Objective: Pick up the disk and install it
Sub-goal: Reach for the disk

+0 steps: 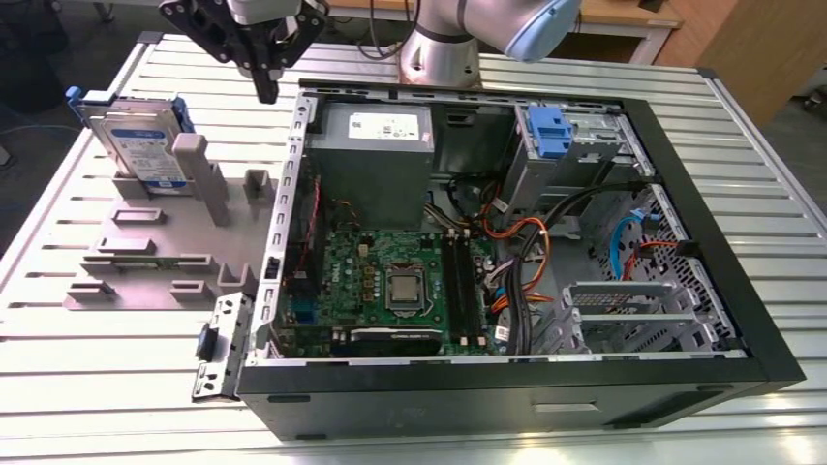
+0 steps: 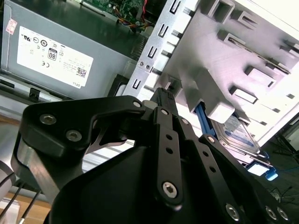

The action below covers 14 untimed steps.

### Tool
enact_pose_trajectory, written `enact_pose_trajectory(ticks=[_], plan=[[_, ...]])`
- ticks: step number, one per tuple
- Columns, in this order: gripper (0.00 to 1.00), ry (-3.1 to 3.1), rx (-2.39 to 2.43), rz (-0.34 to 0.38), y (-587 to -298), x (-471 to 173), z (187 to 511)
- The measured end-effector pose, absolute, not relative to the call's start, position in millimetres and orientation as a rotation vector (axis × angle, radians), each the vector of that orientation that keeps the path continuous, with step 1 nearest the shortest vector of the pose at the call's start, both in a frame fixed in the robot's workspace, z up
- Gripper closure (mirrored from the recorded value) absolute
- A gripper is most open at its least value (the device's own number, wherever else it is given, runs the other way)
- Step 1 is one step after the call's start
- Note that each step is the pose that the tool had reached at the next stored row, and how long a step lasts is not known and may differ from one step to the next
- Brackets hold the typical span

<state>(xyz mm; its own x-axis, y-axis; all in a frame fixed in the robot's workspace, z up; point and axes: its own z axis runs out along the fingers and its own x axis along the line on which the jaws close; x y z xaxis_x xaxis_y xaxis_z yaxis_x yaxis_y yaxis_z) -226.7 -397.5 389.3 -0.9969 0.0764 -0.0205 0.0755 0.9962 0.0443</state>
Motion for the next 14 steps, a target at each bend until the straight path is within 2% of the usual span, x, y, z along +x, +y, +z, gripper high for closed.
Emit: enact_pose_trajectory(ticks=[14], plan=[[0.89, 3.117, 0.118, 0.068, -397.5, -230.0, 389.2]])
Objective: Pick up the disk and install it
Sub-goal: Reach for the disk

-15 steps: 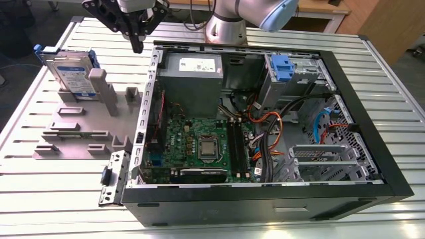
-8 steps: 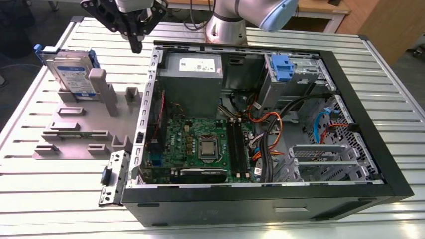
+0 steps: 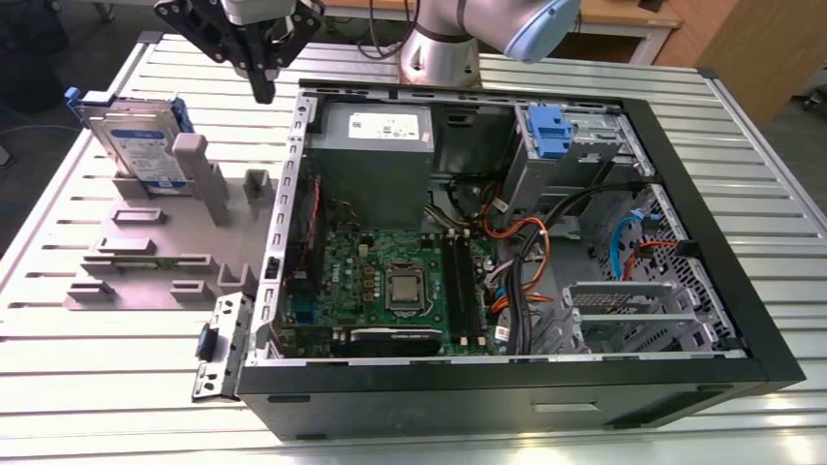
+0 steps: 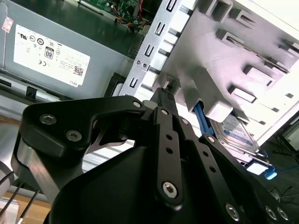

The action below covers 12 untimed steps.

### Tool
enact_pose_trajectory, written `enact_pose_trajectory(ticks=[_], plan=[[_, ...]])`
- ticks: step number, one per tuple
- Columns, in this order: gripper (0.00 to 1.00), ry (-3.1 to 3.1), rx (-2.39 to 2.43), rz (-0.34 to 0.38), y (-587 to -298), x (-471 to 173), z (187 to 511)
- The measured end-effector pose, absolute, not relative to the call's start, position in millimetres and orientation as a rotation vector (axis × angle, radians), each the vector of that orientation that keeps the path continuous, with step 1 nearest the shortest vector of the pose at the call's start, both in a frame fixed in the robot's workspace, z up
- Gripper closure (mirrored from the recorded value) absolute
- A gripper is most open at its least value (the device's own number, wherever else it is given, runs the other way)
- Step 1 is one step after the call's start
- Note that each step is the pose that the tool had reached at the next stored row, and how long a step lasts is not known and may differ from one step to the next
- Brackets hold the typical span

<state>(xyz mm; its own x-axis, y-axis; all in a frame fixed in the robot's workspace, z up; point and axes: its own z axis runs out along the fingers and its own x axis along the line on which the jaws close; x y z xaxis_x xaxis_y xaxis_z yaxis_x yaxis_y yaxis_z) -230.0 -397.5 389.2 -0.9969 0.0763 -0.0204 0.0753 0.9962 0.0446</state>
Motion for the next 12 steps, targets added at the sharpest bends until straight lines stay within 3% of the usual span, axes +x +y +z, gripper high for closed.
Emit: enact_pose_trajectory(ticks=[12], plan=[[0.89, 3.116, 0.118, 0.069, -397.5, -233.5, 389.1]])
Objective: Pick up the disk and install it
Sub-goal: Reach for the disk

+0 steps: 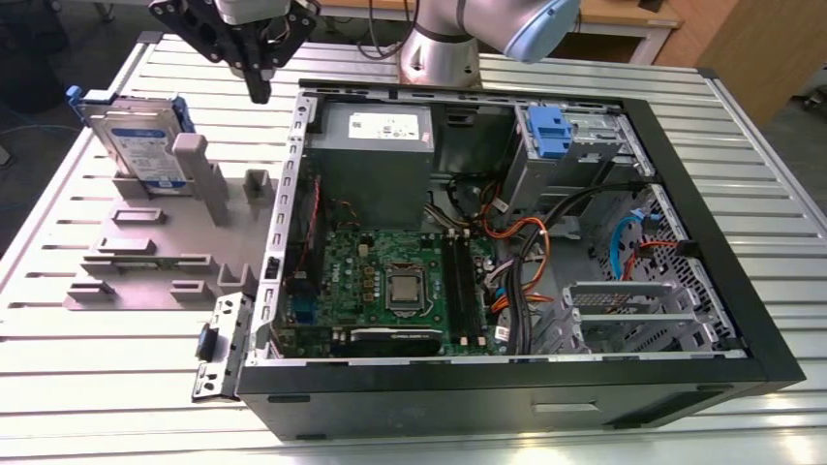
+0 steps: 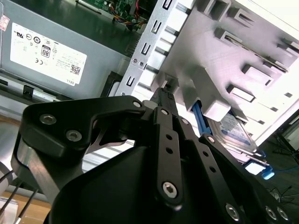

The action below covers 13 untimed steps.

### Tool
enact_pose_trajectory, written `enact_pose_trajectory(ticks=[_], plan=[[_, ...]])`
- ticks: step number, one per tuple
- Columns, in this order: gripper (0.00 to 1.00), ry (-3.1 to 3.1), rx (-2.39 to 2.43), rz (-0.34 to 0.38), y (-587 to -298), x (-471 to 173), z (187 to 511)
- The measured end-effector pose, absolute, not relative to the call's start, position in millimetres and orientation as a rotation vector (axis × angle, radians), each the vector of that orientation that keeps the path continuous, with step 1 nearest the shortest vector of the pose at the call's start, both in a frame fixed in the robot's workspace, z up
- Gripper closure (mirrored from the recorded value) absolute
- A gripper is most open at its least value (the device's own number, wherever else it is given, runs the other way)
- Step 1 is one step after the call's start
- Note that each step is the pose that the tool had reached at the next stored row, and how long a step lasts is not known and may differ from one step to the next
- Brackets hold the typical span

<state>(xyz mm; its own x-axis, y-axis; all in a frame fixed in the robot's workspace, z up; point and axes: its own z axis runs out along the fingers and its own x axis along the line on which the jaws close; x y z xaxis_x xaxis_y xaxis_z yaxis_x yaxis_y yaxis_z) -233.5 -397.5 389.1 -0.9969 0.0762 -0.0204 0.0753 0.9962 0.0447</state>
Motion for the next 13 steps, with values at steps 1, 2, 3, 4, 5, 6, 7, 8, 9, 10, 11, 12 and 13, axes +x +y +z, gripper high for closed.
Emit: enact_pose_trajectory(ticks=[1, 2, 3, 4, 5, 6, 7, 8, 9, 10, 11, 12, 13], plan=[[0.89, 3.116, 0.118, 0.069, -397.5, -233.9, 389.1], [0.89, 3.116, 0.118, 0.068, -397.5, -234.2, 389.1], [0.89, 3.116, 0.118, 0.068, -397.5, -234.3, 389.1], [0.89, 3.116, 0.118, 0.068, -397.5, -234.3, 389.1], [0.89, 3.117, 0.118, 0.068, -397.5, -234.5, 389.1], [0.89, 3.117, 0.118, 0.068, -397.5, -234.6, 389.1], [0.89, 3.116, 0.118, 0.068, -397.5, -234.6, 389.1], [0.89, 3.116, 0.118, 0.068, -397.5, -234.7, 389.1], [0.89, 3.117, 0.119, 0.068, -397.5, -235.2, 389.1], [0.89, 3.116, 0.119, 0.069, -397.5, -235.6, 389.0], [0.89, 3.116, 0.118, 0.068, -397.5, -235.8, 389.0], [0.89, 3.117, 0.118, 0.068, -397.5, -236.2, 389.0], [0.89, 3.116, 0.118, 0.068, -397.5, -236.5, 389.0]])
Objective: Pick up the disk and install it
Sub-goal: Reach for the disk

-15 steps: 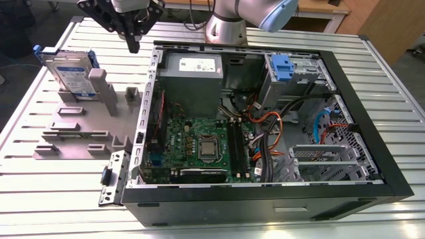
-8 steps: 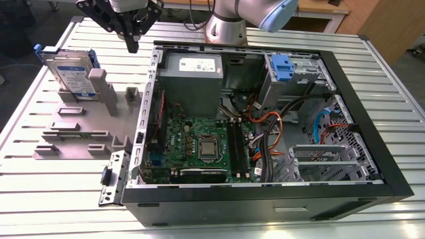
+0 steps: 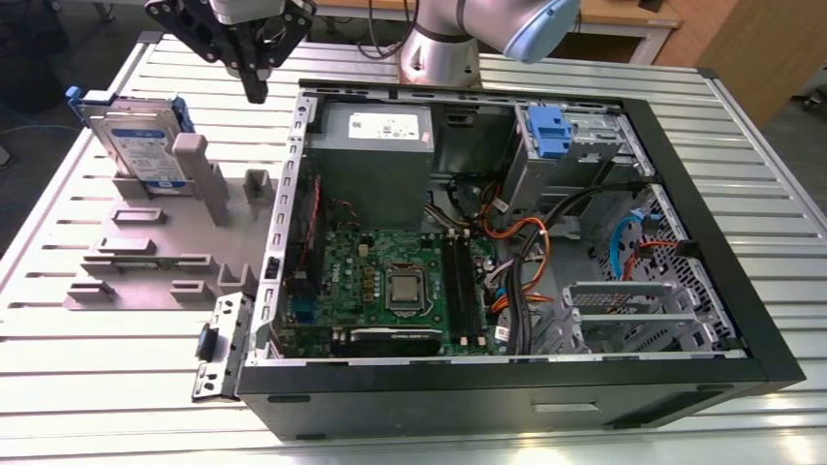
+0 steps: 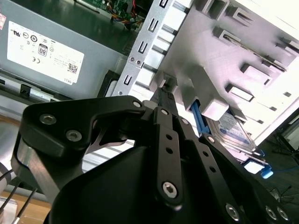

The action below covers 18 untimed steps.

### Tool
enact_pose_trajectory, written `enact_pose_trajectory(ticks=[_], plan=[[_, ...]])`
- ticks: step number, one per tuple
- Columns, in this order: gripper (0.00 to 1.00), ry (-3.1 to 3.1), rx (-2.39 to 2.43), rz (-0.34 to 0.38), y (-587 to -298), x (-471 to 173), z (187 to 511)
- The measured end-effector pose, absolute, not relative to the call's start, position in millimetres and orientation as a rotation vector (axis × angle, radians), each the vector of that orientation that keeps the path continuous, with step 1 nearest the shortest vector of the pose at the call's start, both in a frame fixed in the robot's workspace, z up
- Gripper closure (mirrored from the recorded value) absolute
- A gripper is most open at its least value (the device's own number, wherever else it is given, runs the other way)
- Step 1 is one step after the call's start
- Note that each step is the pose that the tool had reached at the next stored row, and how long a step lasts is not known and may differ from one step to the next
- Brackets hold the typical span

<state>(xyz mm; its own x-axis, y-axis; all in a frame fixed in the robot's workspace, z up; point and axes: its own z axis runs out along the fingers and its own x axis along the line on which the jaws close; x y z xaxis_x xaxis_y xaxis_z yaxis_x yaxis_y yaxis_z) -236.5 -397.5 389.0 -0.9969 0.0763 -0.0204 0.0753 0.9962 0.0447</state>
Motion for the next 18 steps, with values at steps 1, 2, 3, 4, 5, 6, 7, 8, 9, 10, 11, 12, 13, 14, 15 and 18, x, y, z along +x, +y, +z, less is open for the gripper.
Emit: enact_pose_trajectory(ticks=[1, 2, 3, 4, 5, 6, 7, 8, 9, 10, 11, 12, 13, 14, 15, 18], plan=[[0.89, 3.116, 0.118, 0.068, -397.5, -236.6, 389.0], [0.89, 3.117, 0.118, 0.068, -397.5, -236.7, 389.0], [0.89, 3.116, 0.118, 0.068, -397.5, -236.8, 389.0], [0.89, 3.117, 0.118, 0.068, -397.4, -236.9, 389.0], [0.89, 3.117, 0.118, 0.068, -397.4, -237.1, 389.0], [0.89, 3.117, 0.118, 0.068, -397.2, -237.3, 388.9], [0.89, 3.116, 0.118, 0.069, -397.0, -237.4, 388.8], [0.89, 3.116, 0.118, 0.069, -396.7, -237.5, 388.8], [0.89, 3.117, 0.118, 0.068, -396.3, -237.7, 388.8], [0.89, 3.117, 0.118, 0.068, -395.9, -237.8, 388.7], [0.89, 3.117, 0.117, 0.068, -395.6, -237.9, 388.7], [0.89, 3.116, 0.117, 0.068, -395.2, -238.0, 388.6], [0.89, 3.117, 0.117, 0.069, -394.9, -238.0, 388.5], [0.89, 3.117, 0.117, 0.068, -394.4, -238.0, 388.5], [0.89, 3.117, 0.116, 0.068, -393.8, -238.1, 388.5], [0.89, 3.117, 0.114, 0.068, -392.9, -239.9, 388.3]])
